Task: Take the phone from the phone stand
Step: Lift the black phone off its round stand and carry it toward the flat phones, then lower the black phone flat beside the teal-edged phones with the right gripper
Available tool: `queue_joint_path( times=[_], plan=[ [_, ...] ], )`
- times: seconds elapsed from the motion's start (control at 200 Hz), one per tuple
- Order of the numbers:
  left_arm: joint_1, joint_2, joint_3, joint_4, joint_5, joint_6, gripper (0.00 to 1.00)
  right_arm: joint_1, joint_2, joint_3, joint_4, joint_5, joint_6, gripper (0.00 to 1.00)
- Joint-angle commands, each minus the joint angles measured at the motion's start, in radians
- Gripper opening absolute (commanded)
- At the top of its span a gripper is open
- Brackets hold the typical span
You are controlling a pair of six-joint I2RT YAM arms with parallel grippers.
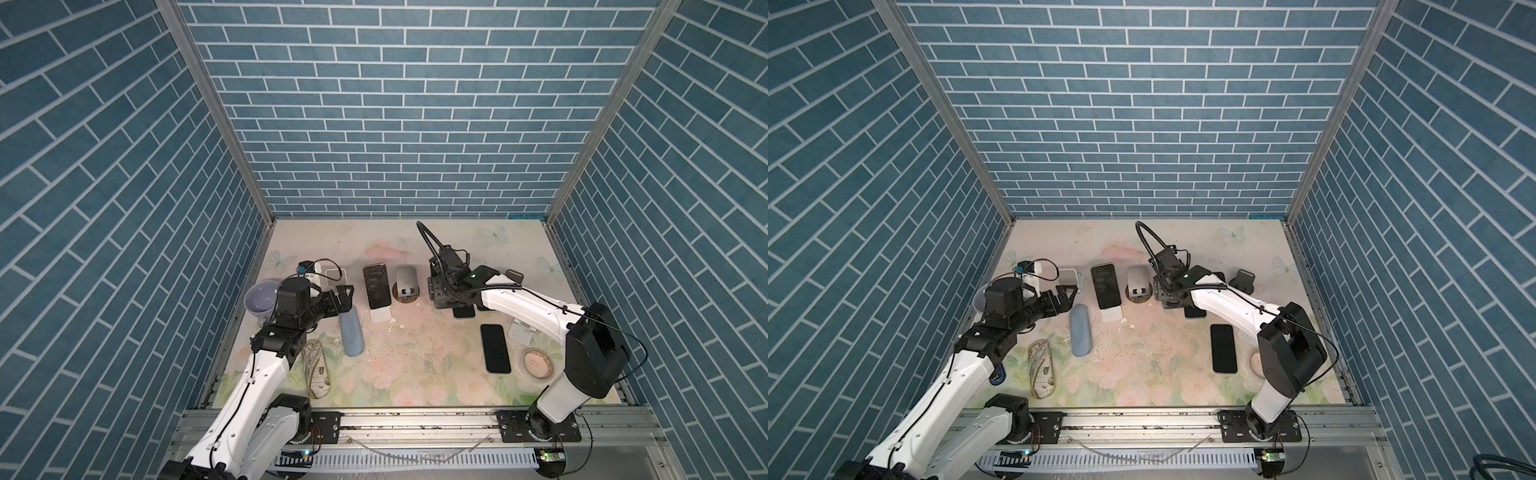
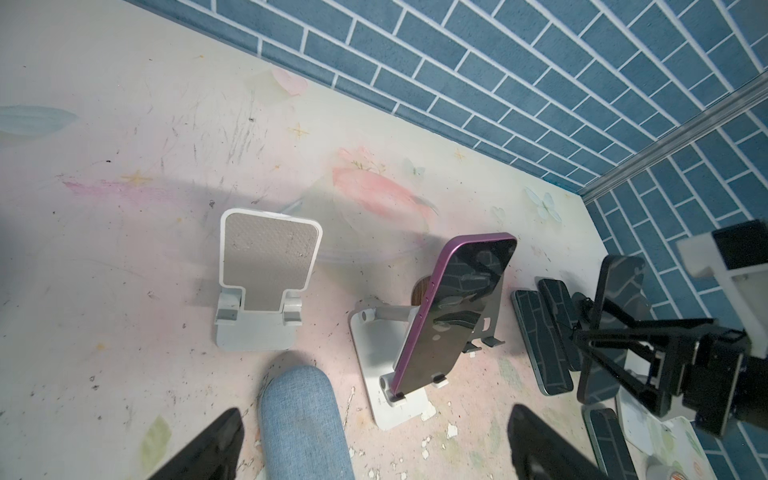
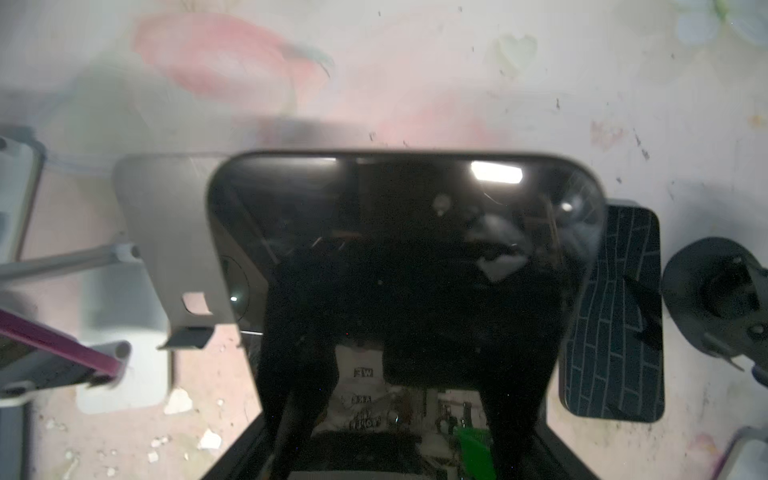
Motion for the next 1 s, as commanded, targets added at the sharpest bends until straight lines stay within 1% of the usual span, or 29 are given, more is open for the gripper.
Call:
queue_joint_path(
  times=[0.0, 0.34, 0.52, 0.725, 0.885, 0.995],
  plan=[
    [-0.008, 0.004, 0.032, -0.002, 0.004, 0.014, 1.00, 0.002, -0.064, -0.058, -0.072, -0.043, 0.051, 0.65],
    [-0.038, 0.018, 0.028, 0.018, -0.009, 0.007, 1.00, 0.004, -0.087, -0.193, -0.120, -0.167, 0.100, 0.65],
    [-0.063, 0.039, 0.034, 0.034, -0.018, 0.006, 1.00, 0.009, -0.116, -0.267, -0.124, -0.205, 0.151, 0.65],
    [-0.079, 0.061, 0.046, 0.041, -0.025, 0.007, 1.00, 0.022, -0.147, -0.351, -0.139, -0.212, 0.224, 0.65],
    [-0.082, 0.063, 0.054, 0.036, -0.028, 0.012, 1.00, 0.046, -0.156, -0.378, -0.170, -0.186, 0.273, 0.64],
    [-0.083, 0.065, 0.052, 0.045, -0.031, 0.010, 1.00, 0.048, -0.152, -0.387, -0.192, -0.172, 0.285, 0.64]
  ],
)
